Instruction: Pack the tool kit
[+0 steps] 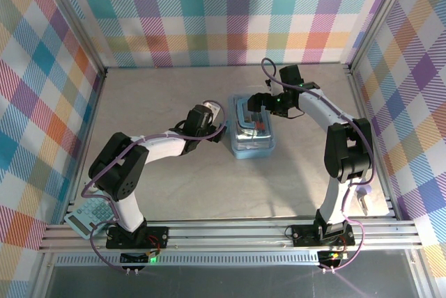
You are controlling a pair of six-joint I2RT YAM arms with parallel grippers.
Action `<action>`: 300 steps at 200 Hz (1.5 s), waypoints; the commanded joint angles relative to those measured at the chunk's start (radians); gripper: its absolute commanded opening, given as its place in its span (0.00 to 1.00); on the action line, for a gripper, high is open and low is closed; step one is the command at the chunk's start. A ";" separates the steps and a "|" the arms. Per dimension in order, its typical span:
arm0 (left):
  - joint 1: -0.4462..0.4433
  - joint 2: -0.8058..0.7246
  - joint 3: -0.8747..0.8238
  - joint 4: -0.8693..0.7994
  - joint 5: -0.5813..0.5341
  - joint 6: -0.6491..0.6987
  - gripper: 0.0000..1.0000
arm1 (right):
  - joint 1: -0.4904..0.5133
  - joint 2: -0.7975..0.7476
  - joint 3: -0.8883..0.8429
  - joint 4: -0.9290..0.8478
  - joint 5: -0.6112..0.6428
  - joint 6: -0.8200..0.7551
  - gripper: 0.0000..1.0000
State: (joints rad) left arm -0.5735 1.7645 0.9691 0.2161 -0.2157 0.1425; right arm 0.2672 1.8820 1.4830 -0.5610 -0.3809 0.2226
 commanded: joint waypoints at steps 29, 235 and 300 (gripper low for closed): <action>0.013 -0.072 -0.087 0.048 0.186 0.102 1.00 | -0.005 0.013 0.001 0.009 -0.055 -0.017 0.99; -0.011 0.121 0.035 0.047 -0.078 0.035 1.00 | -0.008 0.017 0.014 -0.004 -0.053 -0.019 0.99; -0.008 0.058 0.030 0.036 -0.105 0.039 1.00 | -0.008 0.011 0.008 -0.004 -0.054 -0.022 0.99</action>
State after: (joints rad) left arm -0.5877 1.8870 0.9844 0.2295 -0.2638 0.1986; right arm 0.2607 1.8862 1.4830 -0.5610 -0.4023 0.2195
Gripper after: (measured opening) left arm 0.995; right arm 0.989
